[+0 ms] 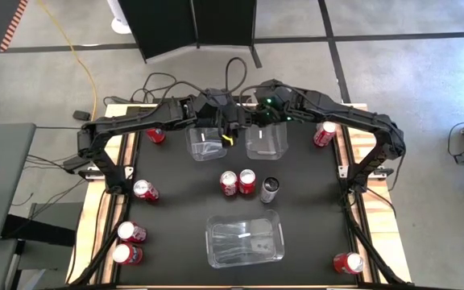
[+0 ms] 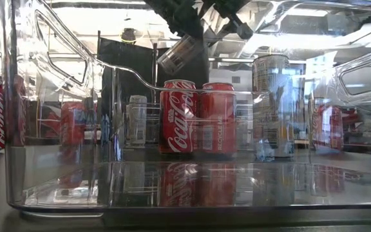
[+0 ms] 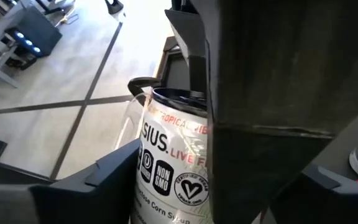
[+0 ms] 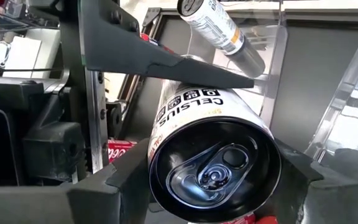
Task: Sort soda cans
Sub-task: Put the bottom white soda can into the top left transparent bin
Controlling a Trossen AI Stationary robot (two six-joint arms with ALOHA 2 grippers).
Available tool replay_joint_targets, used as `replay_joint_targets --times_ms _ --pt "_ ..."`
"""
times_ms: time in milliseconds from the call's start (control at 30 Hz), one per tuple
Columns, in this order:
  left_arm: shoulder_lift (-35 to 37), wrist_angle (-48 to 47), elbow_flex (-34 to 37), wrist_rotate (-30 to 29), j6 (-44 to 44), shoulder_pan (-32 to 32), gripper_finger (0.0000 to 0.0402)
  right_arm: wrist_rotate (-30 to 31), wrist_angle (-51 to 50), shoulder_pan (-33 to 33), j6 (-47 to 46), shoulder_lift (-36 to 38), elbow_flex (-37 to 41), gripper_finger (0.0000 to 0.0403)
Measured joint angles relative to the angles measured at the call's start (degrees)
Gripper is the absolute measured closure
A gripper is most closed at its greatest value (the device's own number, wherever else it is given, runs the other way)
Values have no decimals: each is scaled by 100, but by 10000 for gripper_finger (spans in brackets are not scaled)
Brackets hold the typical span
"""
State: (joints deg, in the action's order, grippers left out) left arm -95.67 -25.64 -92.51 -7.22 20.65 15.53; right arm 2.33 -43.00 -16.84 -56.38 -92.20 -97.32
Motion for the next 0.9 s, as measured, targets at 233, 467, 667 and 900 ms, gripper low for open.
replay_joint_targets --times_ms 233,467,667,900 --pt "1 38 0 -27 -286 0 140 9 11 -47 290 0 -2 149" --pt "1 147 0 90 -1021 120 142 176 75 -199 1058 99 -11 98" --pt "-6 195 22 337 -1307 413 142 1226 480 -140 2002 481 -26 68" --pt "57 617 300 773 -1458 638 142 1477 859 83 3057 1057 -26 66"
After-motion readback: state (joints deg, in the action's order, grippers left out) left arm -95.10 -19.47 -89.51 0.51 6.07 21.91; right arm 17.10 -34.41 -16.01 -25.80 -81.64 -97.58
